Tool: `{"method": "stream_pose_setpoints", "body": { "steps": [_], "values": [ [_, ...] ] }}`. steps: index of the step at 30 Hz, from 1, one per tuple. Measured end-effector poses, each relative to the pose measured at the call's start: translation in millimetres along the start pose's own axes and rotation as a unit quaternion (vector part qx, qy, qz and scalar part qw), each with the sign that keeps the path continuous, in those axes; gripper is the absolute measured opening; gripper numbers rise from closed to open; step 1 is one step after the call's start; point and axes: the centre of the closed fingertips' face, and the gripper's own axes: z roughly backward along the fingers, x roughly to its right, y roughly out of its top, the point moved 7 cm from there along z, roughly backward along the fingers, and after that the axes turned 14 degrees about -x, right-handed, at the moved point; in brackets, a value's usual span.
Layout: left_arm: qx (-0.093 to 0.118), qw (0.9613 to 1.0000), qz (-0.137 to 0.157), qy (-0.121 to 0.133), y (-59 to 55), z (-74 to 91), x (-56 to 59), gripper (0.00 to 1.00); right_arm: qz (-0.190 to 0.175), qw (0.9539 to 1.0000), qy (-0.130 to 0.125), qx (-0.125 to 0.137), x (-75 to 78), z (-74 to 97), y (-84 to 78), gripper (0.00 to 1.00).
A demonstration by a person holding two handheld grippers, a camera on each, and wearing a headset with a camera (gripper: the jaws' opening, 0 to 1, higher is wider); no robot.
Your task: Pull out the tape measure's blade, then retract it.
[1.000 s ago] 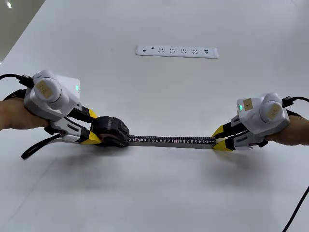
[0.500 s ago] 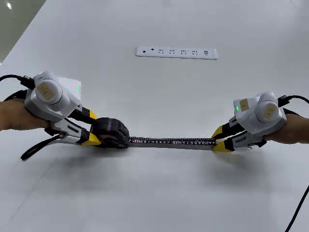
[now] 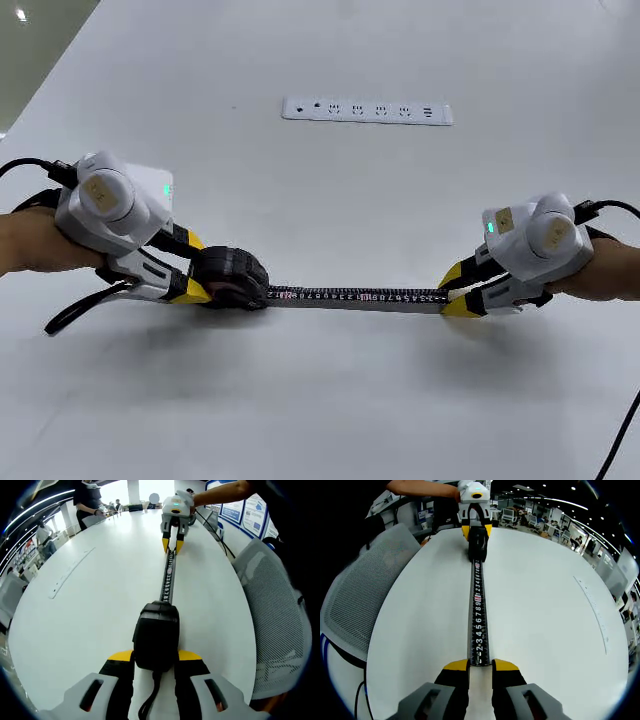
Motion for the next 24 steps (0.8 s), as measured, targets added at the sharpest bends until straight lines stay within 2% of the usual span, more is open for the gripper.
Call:
{"method": "stream_pose_setpoints", "body": {
  "steps": [12, 24],
  "values": [
    [0.003, 0.9999, 0.011, 0.007, 1.3, 1.3, 0.1, 0.29, -0.006, 0.9999, -0.01, -0.002, -2.3, 0.8, -0.7, 0.21],
    [-0.004, 0.9991, 0.041, 0.008, -8.9, 6.0, 5.9, 0.46, -0.026, 0.9994, -0.022, 0.001, -11.0, 7.8, -6.1, 0.32]
  ]
}}
